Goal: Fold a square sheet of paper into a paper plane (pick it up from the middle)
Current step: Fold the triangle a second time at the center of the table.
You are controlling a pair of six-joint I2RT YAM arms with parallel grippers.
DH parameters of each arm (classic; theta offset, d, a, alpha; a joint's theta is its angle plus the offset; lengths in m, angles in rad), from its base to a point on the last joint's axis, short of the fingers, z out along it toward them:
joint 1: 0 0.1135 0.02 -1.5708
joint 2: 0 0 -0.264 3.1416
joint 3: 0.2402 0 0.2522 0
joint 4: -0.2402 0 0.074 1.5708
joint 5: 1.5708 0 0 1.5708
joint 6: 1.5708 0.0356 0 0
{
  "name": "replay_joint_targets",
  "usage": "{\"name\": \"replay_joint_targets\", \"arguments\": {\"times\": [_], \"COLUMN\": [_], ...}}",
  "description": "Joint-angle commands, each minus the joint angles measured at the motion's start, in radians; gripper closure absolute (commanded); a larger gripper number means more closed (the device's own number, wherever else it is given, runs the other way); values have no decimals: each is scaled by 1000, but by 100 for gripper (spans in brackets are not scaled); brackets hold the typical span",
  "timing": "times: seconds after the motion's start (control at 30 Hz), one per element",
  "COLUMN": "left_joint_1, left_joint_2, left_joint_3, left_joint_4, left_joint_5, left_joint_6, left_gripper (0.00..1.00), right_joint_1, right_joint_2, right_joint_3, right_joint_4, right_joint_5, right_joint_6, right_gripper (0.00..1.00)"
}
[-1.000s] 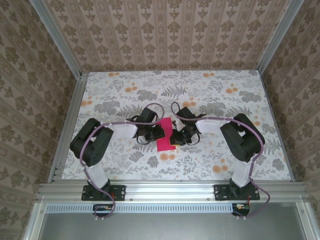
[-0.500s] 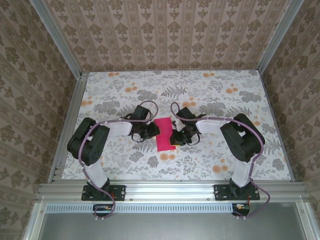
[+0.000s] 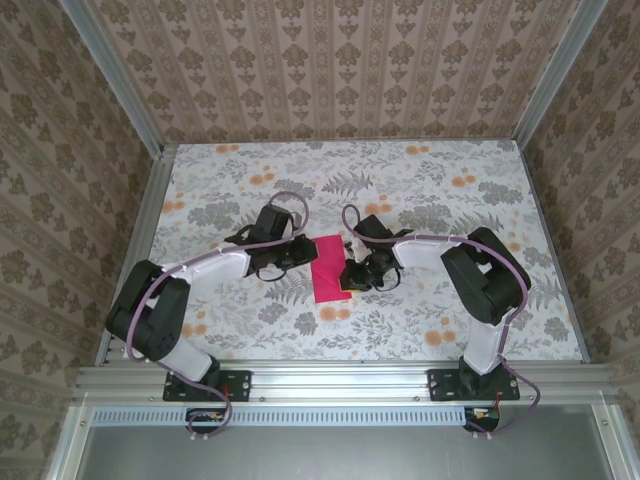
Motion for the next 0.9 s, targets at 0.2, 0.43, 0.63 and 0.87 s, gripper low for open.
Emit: {"name": "replay_joint_targets", "arguments": {"times": [0.2, 0.43, 0.63, 0.87], "left_joint_1": [-91, -92, -92, -92], "left_joint_2": [113, 191, 206, 219], "left_joint_3": [24, 50, 57, 62], "left_joint_4": [-10, -10, -46, -71], "left_joint_5": [-17, -26, -45, -47], "left_joint_6": [-36, -79, -91, -98], "left_gripper": [86, 88, 88, 88], "right_joint_1": [-5, -11, -9, 6], "right_joint_2": [39, -8, -58, -15], "right_joint_3": [-63, -60, -24, 35], "right_joint_4": [-53, -1, 27, 30], "right_joint_5": [49, -15, -90, -108], "right_joint_6": [25, 38, 33, 43], "right_gripper": [89, 88, 88, 88]}}
